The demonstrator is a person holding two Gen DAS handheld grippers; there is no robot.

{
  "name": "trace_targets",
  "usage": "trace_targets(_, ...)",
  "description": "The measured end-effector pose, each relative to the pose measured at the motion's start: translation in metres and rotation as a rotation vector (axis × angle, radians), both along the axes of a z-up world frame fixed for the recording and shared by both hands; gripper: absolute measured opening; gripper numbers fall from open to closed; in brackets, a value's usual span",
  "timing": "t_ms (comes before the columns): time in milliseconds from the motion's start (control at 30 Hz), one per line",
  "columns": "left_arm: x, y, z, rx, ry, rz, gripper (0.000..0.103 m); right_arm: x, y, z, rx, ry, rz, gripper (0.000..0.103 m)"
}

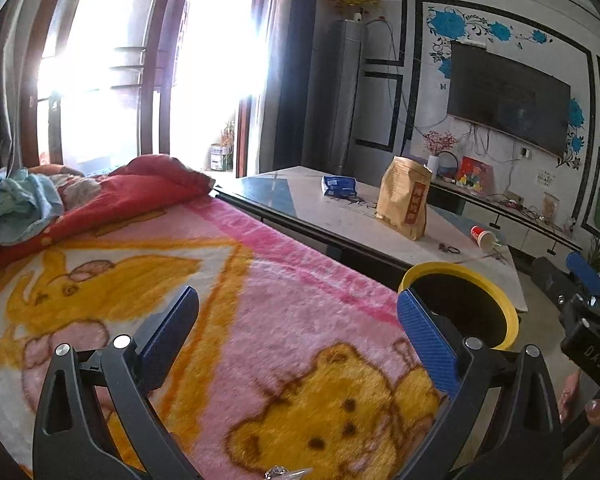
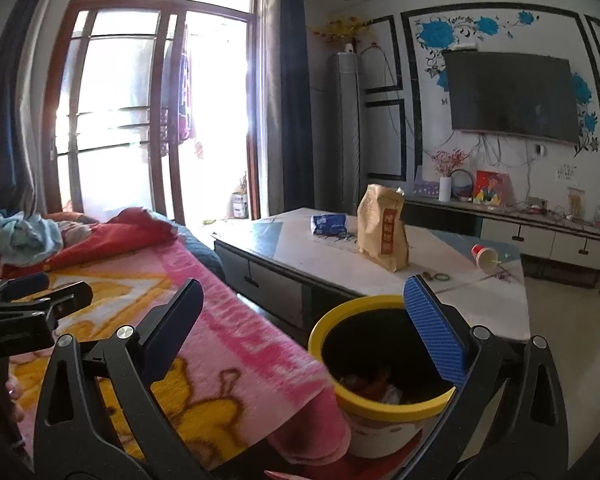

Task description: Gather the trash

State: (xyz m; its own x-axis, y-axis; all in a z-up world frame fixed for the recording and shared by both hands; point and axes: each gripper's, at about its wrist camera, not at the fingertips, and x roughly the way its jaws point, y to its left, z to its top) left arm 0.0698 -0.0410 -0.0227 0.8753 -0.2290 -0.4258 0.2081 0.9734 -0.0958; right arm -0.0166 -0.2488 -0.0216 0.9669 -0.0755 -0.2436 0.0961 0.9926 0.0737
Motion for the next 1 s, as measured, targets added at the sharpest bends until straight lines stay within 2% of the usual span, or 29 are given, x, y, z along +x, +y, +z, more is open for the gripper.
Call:
trace_targets(300, -0.008, 0.013, -0.007, -0.009, 0.005, 0.023, 0.097, 0.0, 0.008, -0.005, -0.005, 0.009, 0.005, 0.093)
trace_targets(1000, -0.011, 0.01, -0.005, -0.002, -0.005, 0.043, 0.097, 0.001, 0.008, -0.005, 0.008, 0.015, -0.004, 0.093)
